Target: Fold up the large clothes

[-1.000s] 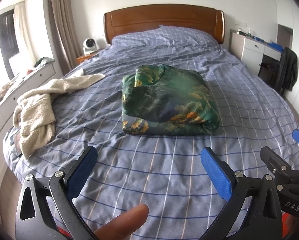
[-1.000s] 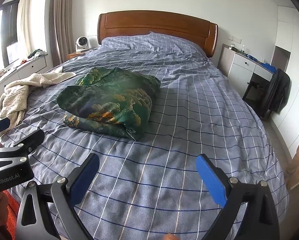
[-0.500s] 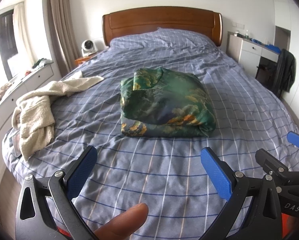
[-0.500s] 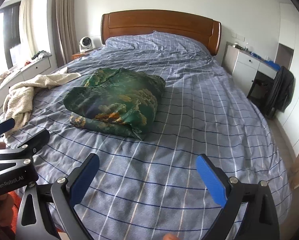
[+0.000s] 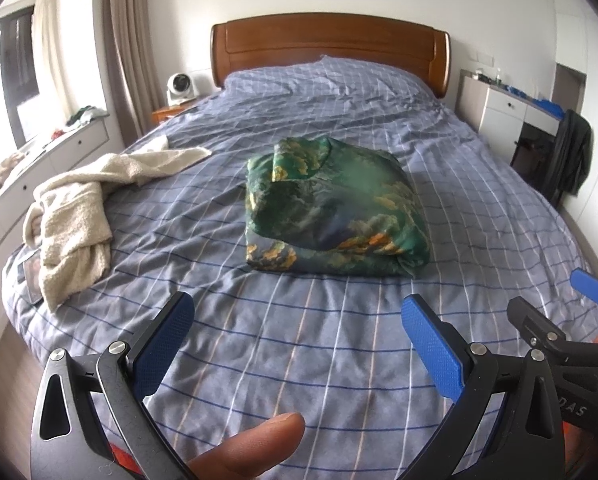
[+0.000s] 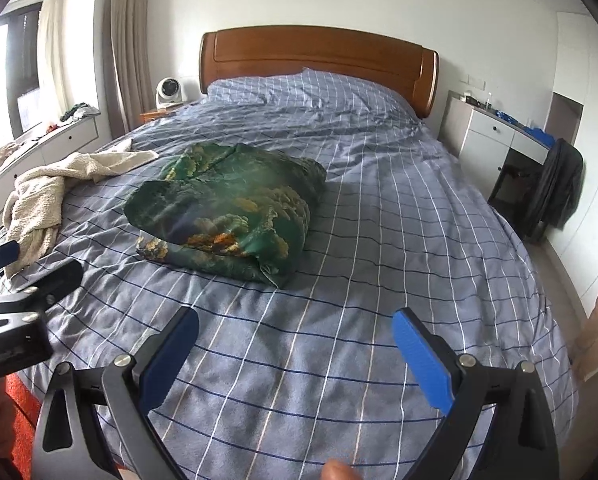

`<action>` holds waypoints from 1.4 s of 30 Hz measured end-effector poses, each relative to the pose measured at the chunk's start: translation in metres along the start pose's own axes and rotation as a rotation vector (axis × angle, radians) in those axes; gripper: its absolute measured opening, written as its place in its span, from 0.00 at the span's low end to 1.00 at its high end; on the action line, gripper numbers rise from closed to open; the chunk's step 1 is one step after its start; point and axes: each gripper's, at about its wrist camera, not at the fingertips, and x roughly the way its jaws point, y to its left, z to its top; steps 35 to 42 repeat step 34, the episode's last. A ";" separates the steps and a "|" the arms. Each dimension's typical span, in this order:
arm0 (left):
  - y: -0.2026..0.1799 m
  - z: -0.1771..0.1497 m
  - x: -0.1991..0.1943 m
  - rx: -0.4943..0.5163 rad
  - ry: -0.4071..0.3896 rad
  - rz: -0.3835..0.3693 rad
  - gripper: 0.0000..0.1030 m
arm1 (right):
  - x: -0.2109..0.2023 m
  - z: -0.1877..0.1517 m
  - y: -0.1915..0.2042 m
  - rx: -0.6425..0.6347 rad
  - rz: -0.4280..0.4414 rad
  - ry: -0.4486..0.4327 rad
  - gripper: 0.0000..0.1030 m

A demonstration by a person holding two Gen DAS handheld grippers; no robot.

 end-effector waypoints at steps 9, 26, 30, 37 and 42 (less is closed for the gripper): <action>0.001 0.005 -0.003 0.011 -0.017 0.033 1.00 | -0.003 0.007 -0.001 0.030 0.012 0.007 0.96; -0.008 0.004 -0.002 0.033 -0.014 0.027 1.00 | -0.012 0.001 0.006 0.005 -0.008 -0.003 0.96; -0.007 0.004 -0.003 0.030 -0.013 0.013 1.00 | -0.011 0.000 0.005 0.011 -0.011 0.002 0.96; -0.010 0.004 -0.007 0.055 -0.048 0.040 1.00 | -0.011 0.000 0.003 0.015 -0.014 0.003 0.96; -0.010 0.004 -0.007 0.055 -0.048 0.040 1.00 | -0.011 0.000 0.003 0.015 -0.014 0.003 0.96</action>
